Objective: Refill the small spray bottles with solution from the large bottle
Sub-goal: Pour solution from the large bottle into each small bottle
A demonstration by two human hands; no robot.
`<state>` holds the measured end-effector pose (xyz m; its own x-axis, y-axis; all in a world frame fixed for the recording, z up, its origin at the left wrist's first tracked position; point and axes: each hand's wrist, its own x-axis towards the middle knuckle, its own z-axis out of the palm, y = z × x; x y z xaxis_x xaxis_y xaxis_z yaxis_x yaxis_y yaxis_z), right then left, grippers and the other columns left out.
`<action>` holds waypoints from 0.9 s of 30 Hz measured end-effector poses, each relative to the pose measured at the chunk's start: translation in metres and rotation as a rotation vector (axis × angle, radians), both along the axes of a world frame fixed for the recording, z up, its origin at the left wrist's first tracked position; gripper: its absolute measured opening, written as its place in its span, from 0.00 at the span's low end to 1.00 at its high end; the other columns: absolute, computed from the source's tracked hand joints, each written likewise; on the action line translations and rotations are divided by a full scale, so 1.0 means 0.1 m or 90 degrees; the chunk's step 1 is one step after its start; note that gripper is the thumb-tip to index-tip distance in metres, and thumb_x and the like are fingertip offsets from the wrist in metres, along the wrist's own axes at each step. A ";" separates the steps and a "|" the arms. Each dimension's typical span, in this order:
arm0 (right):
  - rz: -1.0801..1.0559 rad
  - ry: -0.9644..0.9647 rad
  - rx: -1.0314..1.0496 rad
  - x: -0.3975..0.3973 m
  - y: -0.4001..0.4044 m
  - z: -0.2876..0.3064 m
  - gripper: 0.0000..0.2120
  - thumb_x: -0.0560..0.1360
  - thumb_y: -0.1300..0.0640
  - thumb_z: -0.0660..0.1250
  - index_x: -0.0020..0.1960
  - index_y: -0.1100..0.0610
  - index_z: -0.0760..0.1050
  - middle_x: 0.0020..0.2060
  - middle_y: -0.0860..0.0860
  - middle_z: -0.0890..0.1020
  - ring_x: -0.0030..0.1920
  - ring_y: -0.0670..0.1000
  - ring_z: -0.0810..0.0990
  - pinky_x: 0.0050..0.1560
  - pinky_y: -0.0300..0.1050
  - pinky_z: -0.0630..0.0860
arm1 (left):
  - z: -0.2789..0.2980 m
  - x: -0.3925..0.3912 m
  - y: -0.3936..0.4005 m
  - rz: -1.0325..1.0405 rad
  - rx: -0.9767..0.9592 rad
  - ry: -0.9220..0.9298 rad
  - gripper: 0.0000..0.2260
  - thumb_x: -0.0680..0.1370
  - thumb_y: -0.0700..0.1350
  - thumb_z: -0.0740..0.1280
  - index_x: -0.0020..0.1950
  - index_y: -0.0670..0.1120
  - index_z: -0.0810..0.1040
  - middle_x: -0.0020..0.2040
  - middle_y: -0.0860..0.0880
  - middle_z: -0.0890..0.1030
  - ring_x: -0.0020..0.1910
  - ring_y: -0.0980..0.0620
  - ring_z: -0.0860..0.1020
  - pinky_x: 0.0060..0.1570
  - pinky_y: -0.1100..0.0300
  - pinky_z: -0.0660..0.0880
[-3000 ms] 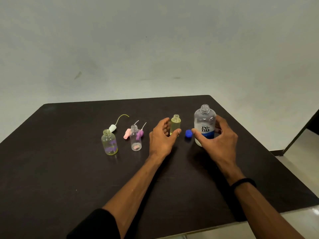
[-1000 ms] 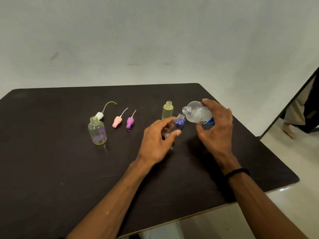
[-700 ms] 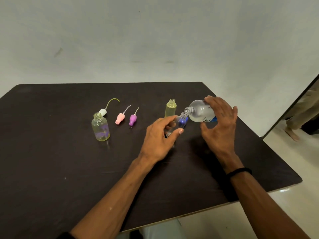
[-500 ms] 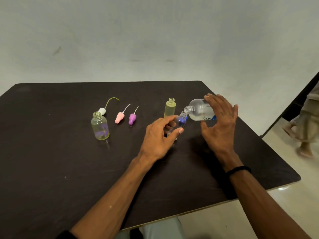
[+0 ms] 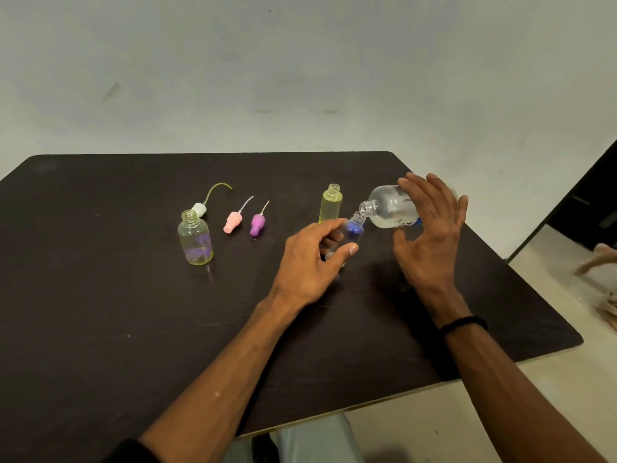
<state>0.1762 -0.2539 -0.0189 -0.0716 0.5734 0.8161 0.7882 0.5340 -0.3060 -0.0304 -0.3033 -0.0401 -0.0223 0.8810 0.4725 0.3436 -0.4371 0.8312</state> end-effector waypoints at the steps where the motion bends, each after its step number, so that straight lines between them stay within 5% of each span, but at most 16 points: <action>1: -0.001 -0.001 0.003 0.00 0.00 0.00 0.40 0.66 0.71 0.75 0.76 0.52 0.73 0.76 0.51 0.74 0.81 0.55 0.64 0.79 0.76 0.49 | 0.00 0.00 0.00 0.000 0.000 -0.002 0.20 0.77 0.48 0.76 0.68 0.50 0.80 0.53 0.50 0.83 0.51 0.52 0.83 0.55 0.51 0.82; 27: -0.003 -0.014 0.030 0.01 0.02 0.02 0.39 0.66 0.72 0.73 0.75 0.54 0.74 0.76 0.51 0.74 0.81 0.56 0.63 0.79 0.77 0.47 | 0.01 0.00 0.00 -0.011 -0.015 0.001 0.20 0.77 0.49 0.76 0.69 0.50 0.80 0.54 0.51 0.83 0.52 0.52 0.83 0.56 0.51 0.82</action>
<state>0.1771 -0.2516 -0.0174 -0.0873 0.5346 0.8406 0.7974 0.5432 -0.2626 -0.0303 -0.3029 -0.0394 -0.0064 0.8921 0.4517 0.3384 -0.4232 0.8405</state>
